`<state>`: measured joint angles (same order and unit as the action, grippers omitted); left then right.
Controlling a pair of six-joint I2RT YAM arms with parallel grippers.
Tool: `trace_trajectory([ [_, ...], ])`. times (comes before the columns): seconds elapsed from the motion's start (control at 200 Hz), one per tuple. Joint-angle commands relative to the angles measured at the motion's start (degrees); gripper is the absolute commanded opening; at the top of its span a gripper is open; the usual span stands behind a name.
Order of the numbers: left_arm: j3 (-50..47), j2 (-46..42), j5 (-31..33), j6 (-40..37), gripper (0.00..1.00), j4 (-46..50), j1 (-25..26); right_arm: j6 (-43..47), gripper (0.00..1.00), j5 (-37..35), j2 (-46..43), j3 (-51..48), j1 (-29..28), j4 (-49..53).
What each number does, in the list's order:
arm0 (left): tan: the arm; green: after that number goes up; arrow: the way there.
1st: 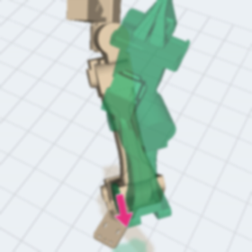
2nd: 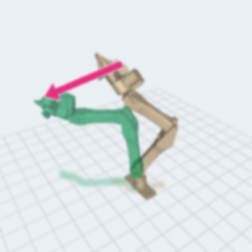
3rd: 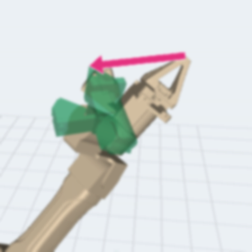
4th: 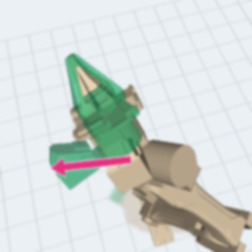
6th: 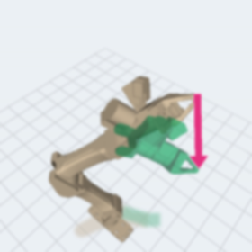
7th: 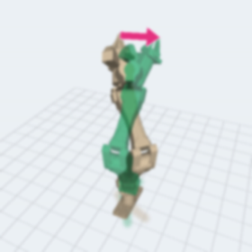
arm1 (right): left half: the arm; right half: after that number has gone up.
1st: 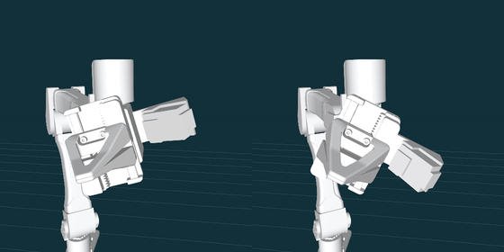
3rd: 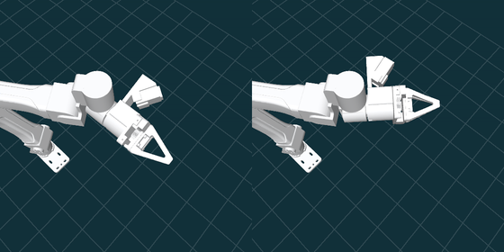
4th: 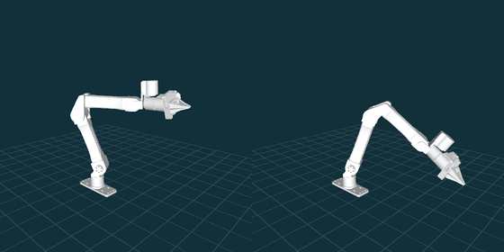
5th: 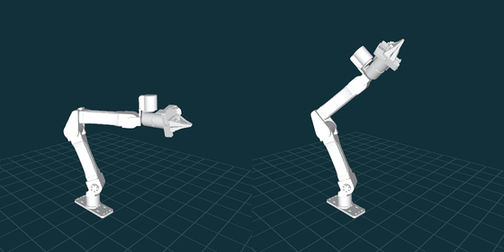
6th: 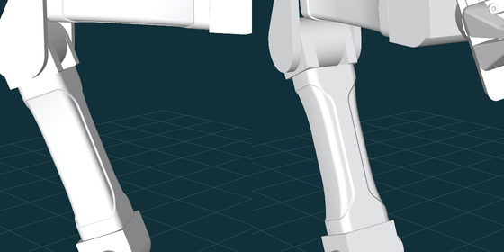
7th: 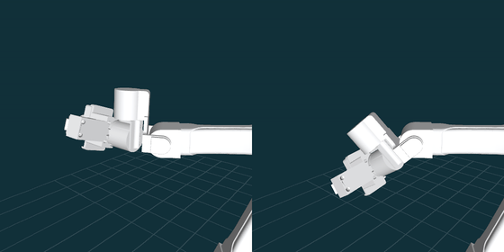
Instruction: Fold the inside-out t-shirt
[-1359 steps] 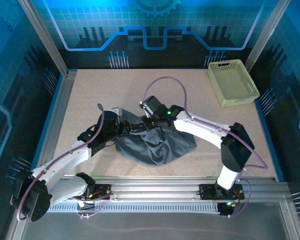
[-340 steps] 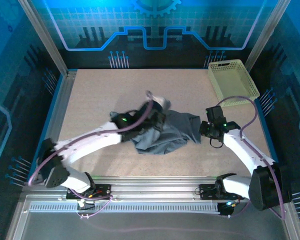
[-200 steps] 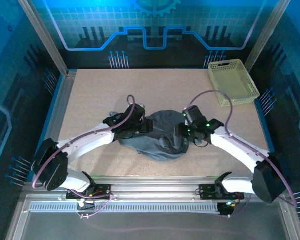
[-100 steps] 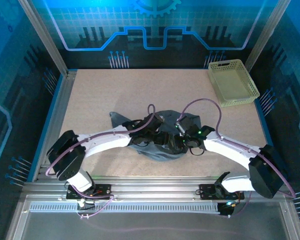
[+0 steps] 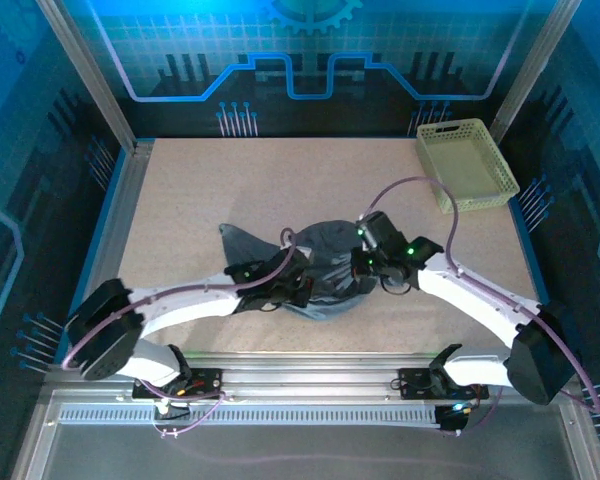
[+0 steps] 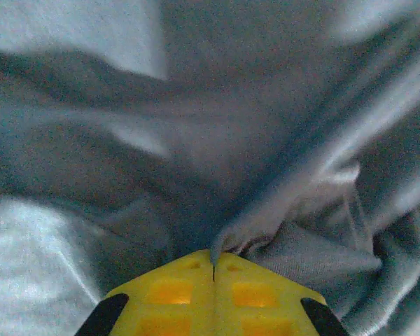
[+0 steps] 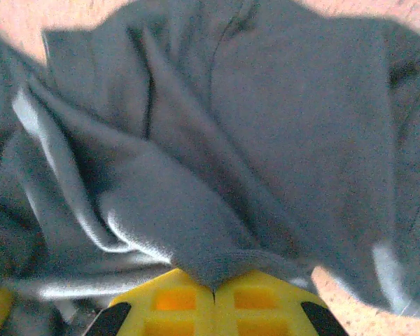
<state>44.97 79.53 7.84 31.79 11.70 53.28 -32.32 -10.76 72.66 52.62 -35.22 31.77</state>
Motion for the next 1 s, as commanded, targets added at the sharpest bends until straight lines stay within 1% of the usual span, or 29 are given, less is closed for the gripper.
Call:
trace_trajectory([
  [0.0,-5.5,-7.1,3.8,-3.5,0.0,-5.4,1.8,0.1,0.0,2.6,1.6,2.2,4.8,0.9],
  [0.095,-9.5,-10.7,3.6,-2.8,0.0,-8.3,1.8,0.7,0.01,4.2,4.4,2.6,6.4,-0.9],
  [0.19,-9.9,-10.4,3.7,-1.8,0.0,-9.2,1.6,1.8,0.13,4.1,7.0,2.9,6.3,-0.9],
  [0.25,-9.2,-8.7,3.3,-1.2,0.0,-9.7,1.3,2.3,0.29,2.7,6.9,2.6,5.6,0.0],
  [0.275,-9.0,-8.2,3.3,-0.8,0.0,-10.0,1.2,2.6,0.34,1.8,6.3,2.3,5.0,0.4],
  [0.315,-8.9,-7.4,2.8,-0.1,0.0,-11.0,0.8,3.3,0.39,0.3,4.7,1.7,3.9,1.1],
  [0.355,-9.1,-6.9,2.1,0.5,0.0,-12.2,0.1,3.9,0.41,-0.9,2.7,1.0,2.4,1.8],
  [0.41,-9.4,-6.6,1.4,1.2,0.0,-13.5,-0.7,4.5,0.42,-1.1,-0.1,0.0,0.3,3.1],
  [0.51,-10.1,-6.5,0.5,1.9,0.0,-15.4,-2.0,4.0,0.4,1.5,-4.4,-1.9,-4.1,3.9],
  [0.61,-10.9,-6.4,-0.4,1.9,0.0,-16.8,-2.6,0.5,0.39,7.2,-5.6,-6.1,-7.2,0.5],
  [0.73,-11.4,-6.2,-1.5,2.2,0.0,-17.6,-2.7,-3.0,0.38,11.9,-2.9,-8.3,-9.3,-7.2],
  [0.885,-12.4,-6.8,-1.7,2.8,0.02,-17.7,-2.7,-4.2,0.38,11.4,3.1,-6.9,-10.0,-11.8],
  [0.995,-12.7,-7.0,-1.7,2.8,0.03,-17.3,-2.7,-4.6,0.37,11.9,5.8,-5.7,-10.1,-13.8],
])
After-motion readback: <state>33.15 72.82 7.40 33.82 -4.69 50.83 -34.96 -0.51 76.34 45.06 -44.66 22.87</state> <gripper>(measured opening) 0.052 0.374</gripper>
